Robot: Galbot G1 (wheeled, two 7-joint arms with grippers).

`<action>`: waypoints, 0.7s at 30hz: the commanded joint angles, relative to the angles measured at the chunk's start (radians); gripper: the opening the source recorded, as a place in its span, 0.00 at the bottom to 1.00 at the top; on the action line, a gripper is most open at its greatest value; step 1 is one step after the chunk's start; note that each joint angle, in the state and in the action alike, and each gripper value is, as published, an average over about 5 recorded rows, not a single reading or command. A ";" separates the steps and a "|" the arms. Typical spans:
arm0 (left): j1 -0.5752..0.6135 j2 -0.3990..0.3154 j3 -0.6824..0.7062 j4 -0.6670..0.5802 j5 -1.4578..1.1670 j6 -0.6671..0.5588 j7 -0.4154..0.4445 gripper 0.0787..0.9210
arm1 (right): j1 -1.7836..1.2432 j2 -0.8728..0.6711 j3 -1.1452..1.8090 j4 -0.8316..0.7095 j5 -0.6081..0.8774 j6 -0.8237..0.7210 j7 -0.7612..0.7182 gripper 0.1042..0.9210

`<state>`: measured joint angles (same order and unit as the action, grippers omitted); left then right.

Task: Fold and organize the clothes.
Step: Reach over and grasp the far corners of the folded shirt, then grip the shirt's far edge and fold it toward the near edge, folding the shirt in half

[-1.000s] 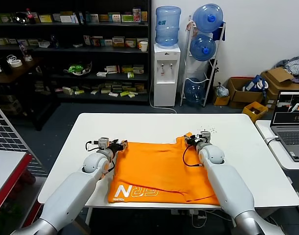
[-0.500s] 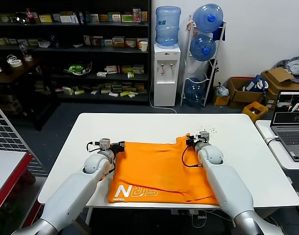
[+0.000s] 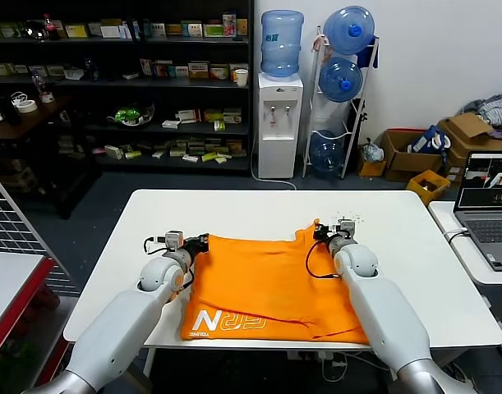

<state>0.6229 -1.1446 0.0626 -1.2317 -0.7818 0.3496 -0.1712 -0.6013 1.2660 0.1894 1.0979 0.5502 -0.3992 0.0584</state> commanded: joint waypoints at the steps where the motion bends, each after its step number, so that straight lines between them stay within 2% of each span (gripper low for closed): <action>1: 0.104 0.056 -0.032 -0.203 0.003 0.009 -0.033 0.01 | -0.143 -0.094 0.019 0.269 0.088 -0.021 0.046 0.02; 10: 0.244 0.123 -0.070 -0.418 0.003 0.021 -0.087 0.01 | -0.364 -0.205 0.106 0.538 0.176 -0.076 0.094 0.02; 21: 0.433 0.166 -0.129 -0.644 0.020 0.024 -0.124 0.01 | -0.615 -0.271 0.207 0.792 0.201 -0.103 0.120 0.02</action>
<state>0.8953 -1.0122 -0.0365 -1.6658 -0.7674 0.3723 -0.2741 -0.9849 1.0618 0.3211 1.6277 0.7124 -0.4781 0.1525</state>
